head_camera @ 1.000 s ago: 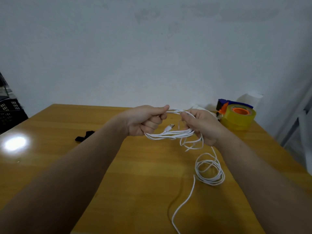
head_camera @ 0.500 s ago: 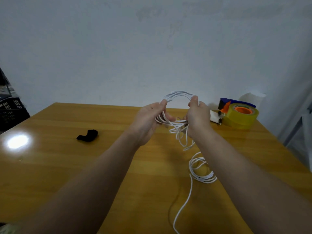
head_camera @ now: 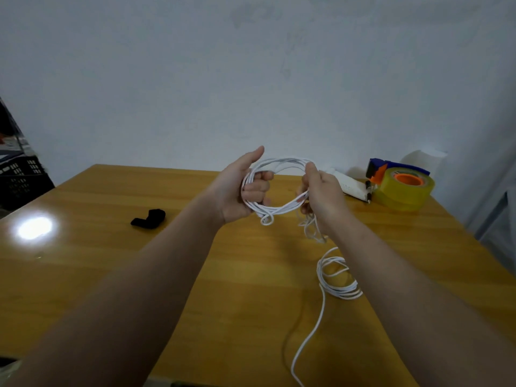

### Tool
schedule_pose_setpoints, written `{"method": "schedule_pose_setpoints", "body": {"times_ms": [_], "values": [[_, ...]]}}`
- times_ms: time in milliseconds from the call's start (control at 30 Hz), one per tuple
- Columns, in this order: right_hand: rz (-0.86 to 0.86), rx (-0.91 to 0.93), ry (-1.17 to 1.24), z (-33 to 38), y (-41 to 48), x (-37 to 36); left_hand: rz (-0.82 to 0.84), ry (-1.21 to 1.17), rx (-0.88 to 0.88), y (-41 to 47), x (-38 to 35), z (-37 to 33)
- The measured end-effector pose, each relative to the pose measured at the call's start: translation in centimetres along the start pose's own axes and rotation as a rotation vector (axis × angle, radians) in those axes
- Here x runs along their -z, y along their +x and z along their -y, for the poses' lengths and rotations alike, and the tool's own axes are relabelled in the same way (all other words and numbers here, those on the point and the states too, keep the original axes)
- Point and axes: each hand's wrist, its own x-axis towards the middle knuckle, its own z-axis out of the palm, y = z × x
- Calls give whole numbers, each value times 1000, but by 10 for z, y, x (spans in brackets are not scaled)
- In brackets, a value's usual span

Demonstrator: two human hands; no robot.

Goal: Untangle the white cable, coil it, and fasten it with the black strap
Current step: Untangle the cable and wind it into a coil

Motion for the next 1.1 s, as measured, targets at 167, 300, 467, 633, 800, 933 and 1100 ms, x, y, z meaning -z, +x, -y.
{"method": "schedule_pose_setpoints", "body": {"times_ms": [167,300,467,633,800,933,1100], "values": [[68,17,-149,-10,8,3,9,118,78,-1,1,-6],[303,-23,-32,-12,17,16,-118,30,-26,4,-2,-10],[454,106,-60,-14,24,45,-5,-318,-265,-5,2,-8],[565,185,-472,-15,32,58,-133,-250,-379,-2,17,0],[617,268,-1134,-8,39,59,-227,-226,-416,6,18,10],[579,215,-1102,-2,33,55,-322,51,-444,9,11,11],[450,-9,-358,8,14,33,-296,471,-397,2,-4,17]]}}
